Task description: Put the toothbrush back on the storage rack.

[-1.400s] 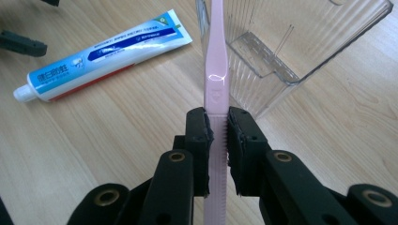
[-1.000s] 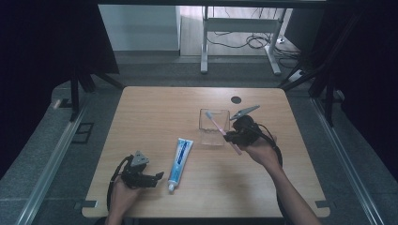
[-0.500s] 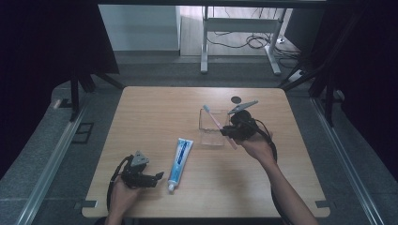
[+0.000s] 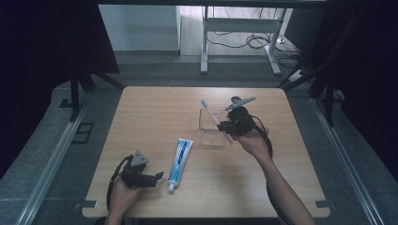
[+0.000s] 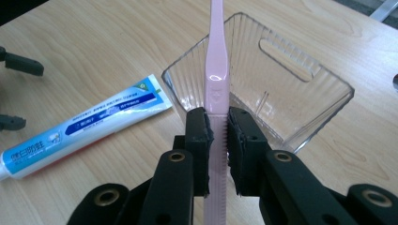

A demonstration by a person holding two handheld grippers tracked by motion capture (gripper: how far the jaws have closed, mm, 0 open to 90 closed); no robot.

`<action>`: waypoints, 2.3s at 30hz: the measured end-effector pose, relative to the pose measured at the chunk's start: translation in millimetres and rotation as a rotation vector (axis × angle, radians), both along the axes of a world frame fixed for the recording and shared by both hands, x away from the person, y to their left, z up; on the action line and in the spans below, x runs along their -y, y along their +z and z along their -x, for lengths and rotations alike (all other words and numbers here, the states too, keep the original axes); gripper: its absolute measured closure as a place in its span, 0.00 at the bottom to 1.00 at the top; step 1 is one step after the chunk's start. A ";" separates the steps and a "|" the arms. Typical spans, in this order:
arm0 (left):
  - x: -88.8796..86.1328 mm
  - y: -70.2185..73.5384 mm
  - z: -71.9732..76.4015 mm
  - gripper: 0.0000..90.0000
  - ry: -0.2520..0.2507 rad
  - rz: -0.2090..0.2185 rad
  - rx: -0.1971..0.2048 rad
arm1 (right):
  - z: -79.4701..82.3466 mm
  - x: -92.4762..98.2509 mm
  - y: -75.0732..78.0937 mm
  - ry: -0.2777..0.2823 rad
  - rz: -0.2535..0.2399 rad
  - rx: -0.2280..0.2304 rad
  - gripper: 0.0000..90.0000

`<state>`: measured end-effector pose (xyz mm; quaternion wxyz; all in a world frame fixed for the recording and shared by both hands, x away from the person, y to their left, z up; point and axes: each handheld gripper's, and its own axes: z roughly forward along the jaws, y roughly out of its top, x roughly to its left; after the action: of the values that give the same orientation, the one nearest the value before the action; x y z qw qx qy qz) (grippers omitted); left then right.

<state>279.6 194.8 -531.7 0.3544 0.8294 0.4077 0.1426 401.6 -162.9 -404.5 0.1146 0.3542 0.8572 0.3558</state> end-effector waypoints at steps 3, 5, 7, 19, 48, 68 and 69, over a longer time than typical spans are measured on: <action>0.1 0.0 0.1 0.15 0.000 0.001 0.000 | -1.2 -1.3 0.9 0.000 -0.002 0.006 0.88; -0.1 0.1 0.0 0.15 -0.001 0.000 0.002 | -3.4 -3.4 2.3 -0.001 -0.004 0.013 0.88; 0.0 0.1 0.1 0.15 0.000 0.001 0.000 | -5.1 -4.5 2.9 -0.003 -0.010 0.019 0.88; -0.1 -0.1 -0.3 0.15 -0.004 -0.003 0.002 | -17.8 -7.1 4.5 -0.020 -0.034 0.053 0.88; 0.2 -0.4 -0.3 0.15 -0.005 0.001 0.000 | -44.3 -23.2 -4.6 -0.056 -0.049 0.103 0.88; 0.2 -0.7 -0.8 0.15 -0.011 -0.006 -0.003 | -54.7 -28.4 -35.6 -0.059 0.010 0.057 0.88; 0.3 -0.7 -0.7 0.15 -0.011 -0.006 -0.002 | -54.8 -28.5 -36.9 -0.061 0.015 0.054 0.88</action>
<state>280.3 194.5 -532.3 0.3522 0.8328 0.4032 0.1410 456.5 -134.4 -441.4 0.1510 0.3697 0.8453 0.3551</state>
